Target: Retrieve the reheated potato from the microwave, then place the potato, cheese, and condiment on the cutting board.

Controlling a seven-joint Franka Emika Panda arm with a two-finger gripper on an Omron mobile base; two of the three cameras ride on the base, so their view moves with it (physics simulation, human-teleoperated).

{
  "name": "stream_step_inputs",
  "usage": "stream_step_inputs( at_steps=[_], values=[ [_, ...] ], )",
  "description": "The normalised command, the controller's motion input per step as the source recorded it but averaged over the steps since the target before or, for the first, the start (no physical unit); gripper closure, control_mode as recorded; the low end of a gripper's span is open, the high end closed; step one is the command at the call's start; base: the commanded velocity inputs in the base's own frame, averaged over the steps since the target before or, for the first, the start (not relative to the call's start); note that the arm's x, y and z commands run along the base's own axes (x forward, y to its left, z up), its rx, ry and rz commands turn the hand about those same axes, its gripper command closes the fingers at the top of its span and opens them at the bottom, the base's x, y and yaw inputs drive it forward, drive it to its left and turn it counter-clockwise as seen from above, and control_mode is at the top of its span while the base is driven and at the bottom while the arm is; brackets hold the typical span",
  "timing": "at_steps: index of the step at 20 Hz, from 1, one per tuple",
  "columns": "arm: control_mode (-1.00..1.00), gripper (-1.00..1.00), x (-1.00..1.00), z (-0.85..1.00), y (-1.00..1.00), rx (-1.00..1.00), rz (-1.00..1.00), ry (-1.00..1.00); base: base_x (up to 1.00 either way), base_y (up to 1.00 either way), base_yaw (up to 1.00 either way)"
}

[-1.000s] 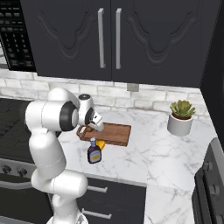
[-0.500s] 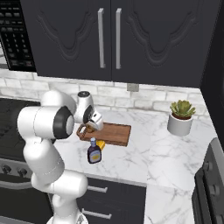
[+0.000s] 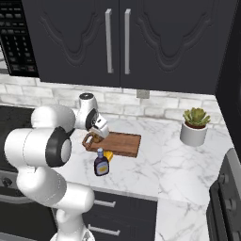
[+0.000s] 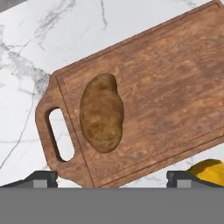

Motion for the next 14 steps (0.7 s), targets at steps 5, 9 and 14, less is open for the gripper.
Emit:
stream_step_inputs(
  at_steps=[5, 9, 14],
  values=[
    [-1.00, -1.00, -0.52, 0.14, 0.00, 0.00, 0.00, 0.00, 0.00, 0.00, 0.00],
    [-1.00, -1.00, -0.43, 0.15, 0.00, 0.00, 0.00, 0.00, 0.00, 0.00, 0.00],
    [-1.00, -1.00, -0.51, 0.24, 0.00, 0.00, 0.00, 0.00, 0.00, 0.00, 0.00]
  ],
)
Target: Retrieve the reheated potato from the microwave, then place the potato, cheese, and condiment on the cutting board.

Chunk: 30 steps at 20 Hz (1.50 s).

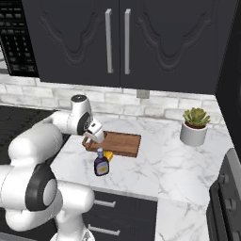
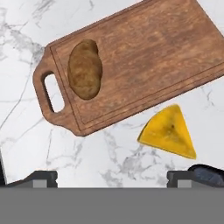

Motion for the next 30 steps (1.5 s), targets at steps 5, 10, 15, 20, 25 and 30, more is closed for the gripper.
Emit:
stream_step_inputs(
  at_steps=[5, 10, 15, 20, 25, 30],
  values=[
    [-1.00, -1.00, -0.53, 0.40, 0.00, -0.01, 0.00, 0.00, 0.00, 0.00, 0.00],
    [-1.00, -1.00, -0.53, 0.38, -0.10, -0.05, 0.00, 0.01, 0.00, 0.00, 0.00],
    [-1.00, -1.00, -0.53, 0.31, -0.22, -0.04, 0.00, 0.00, 0.00, 0.00, 0.00],
    [-1.00, -1.00, -0.51, 0.17, -0.34, 0.00, 0.00, 0.00, 0.00, 0.00, 0.00],
    [-1.00, -1.00, -0.35, 0.02, -0.33, 0.00, 0.00, -0.04, 0.00, 0.00, 0.00],
    [-1.00, -1.00, -0.04, 0.00, -0.14, 0.00, 0.00, 0.00, 0.00, 0.00, 0.00]
  ],
)
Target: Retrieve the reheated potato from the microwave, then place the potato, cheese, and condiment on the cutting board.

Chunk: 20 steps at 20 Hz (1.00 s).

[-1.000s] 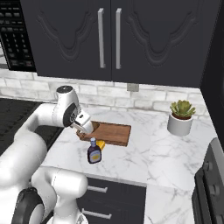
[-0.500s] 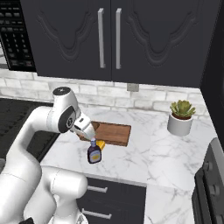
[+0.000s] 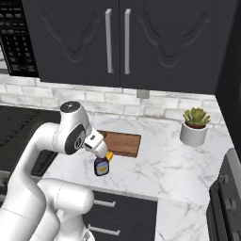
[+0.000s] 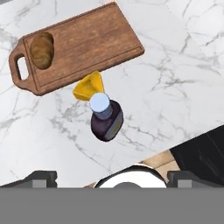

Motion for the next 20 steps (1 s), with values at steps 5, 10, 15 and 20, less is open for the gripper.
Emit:
stream_step_inputs(
  at_steps=[5, 10, 15, 20],
  values=[
    [-1.00, -1.00, 0.02, 0.02, 0.00, 0.00, 0.00, 0.00, 0.00, 0.00, 0.00],
    [-1.00, -1.00, 0.04, 0.00, 0.00, 0.00, 0.00, 0.02, 0.00, 0.00, 0.00],
    [-1.00, -1.00, 0.19, 0.00, -0.05, 0.00, 0.00, 0.10, 0.00, 0.00, 0.00],
    [-1.00, -1.00, 0.26, -0.04, 0.00, 0.00, 0.00, 0.11, 0.00, 0.00, 0.00]
  ],
)
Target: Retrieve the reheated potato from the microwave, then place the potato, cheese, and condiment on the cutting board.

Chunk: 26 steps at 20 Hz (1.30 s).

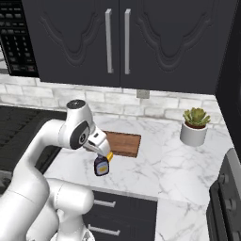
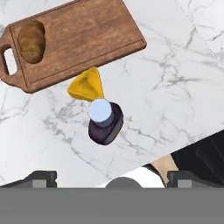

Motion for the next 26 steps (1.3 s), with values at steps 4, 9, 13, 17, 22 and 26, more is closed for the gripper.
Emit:
stream_step_inputs(
  at_steps=[4, 9, 13, 17, 22, 26],
  values=[
    [-1.00, -1.00, 0.16, -0.07, -0.01, 0.00, 0.00, 0.10, 0.00, 0.00, 0.00],
    [-1.00, -1.00, 0.05, -0.16, -0.03, 0.00, 0.00, 0.04, 0.00, 0.00, 0.00],
    [-1.00, -1.00, 0.00, -0.26, -0.10, 0.00, 0.00, 0.01, 0.00, 0.00, 0.00],
    [-1.00, -1.00, 0.00, -0.28, -0.04, 0.00, 0.00, 0.00, 0.00, 0.00, 0.00],
    [-1.00, -1.00, 0.05, -0.12, 0.00, 0.00, 0.00, 0.00, 0.00, 0.00, 0.00],
    [-1.00, -1.00, 0.09, -0.02, 0.00, 0.00, 0.00, 0.00, 0.00, 0.00, 0.00]
  ],
)
